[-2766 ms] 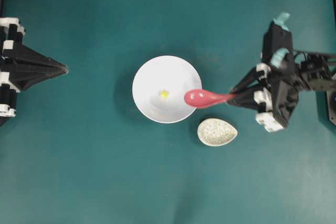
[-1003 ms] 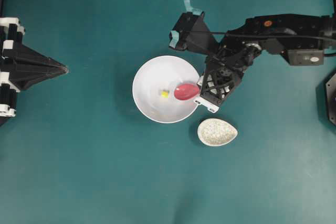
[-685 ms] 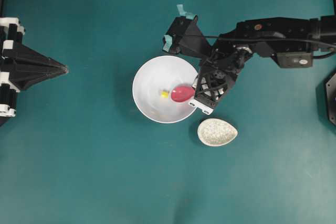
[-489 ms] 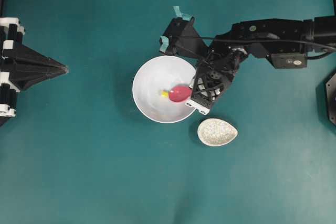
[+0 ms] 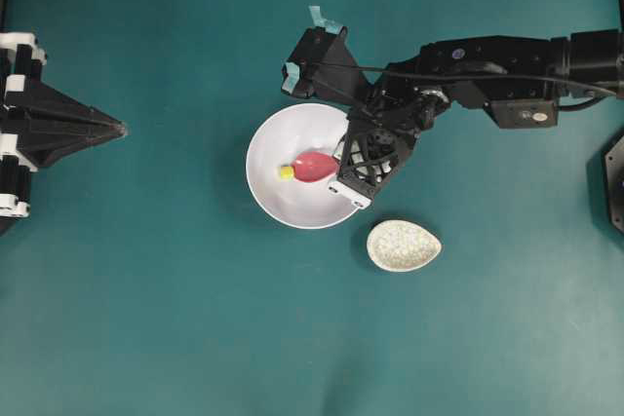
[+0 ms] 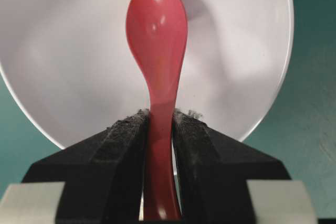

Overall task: Scoop the yellow hexagonal prism block from the bowl with a spoon using the right arm.
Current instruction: 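Push the spoon tip under the yellow block inside the bowl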

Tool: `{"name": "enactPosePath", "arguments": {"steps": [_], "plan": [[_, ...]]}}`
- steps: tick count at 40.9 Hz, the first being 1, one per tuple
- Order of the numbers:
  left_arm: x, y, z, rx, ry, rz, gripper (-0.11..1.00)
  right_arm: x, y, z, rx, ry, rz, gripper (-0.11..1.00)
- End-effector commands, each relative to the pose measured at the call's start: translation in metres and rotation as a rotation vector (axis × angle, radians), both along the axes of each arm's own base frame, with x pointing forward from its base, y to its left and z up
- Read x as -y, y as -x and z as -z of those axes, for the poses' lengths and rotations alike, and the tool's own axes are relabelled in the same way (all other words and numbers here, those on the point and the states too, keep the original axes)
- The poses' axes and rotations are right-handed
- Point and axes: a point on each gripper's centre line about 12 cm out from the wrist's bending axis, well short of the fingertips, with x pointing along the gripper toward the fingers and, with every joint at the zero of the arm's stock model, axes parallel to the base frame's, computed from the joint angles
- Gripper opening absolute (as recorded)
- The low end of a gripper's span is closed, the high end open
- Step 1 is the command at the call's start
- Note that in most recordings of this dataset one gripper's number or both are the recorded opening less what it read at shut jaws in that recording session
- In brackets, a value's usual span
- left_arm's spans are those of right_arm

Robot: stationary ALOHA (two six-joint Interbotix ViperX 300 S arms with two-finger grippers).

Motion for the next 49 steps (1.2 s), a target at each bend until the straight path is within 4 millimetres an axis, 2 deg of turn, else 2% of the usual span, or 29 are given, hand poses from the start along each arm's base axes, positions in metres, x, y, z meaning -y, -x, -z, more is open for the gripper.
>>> {"name": "enactPosePath", "arguments": {"steps": [1, 21, 31, 49], "plan": [[0.000, -0.002, -0.011, 0.026, -0.003, 0.002, -0.01, -0.002, -0.007, -0.014, 0.057, 0.011, -0.005, 0.21], [0.000, -0.002, -0.011, 0.026, -0.003, 0.001, -0.01, -0.010, -0.015, -0.017, 0.119, 0.018, -0.009, 0.22], [0.000, -0.002, -0.011, 0.026, -0.002, 0.000, -0.01, -0.009, -0.021, -0.025, 0.162, 0.024, -0.004, 0.22], [0.000, -0.002, -0.011, 0.028, -0.002, 0.002, -0.01, -0.012, -0.022, -0.033, 0.182, 0.022, -0.009, 0.20]]}}
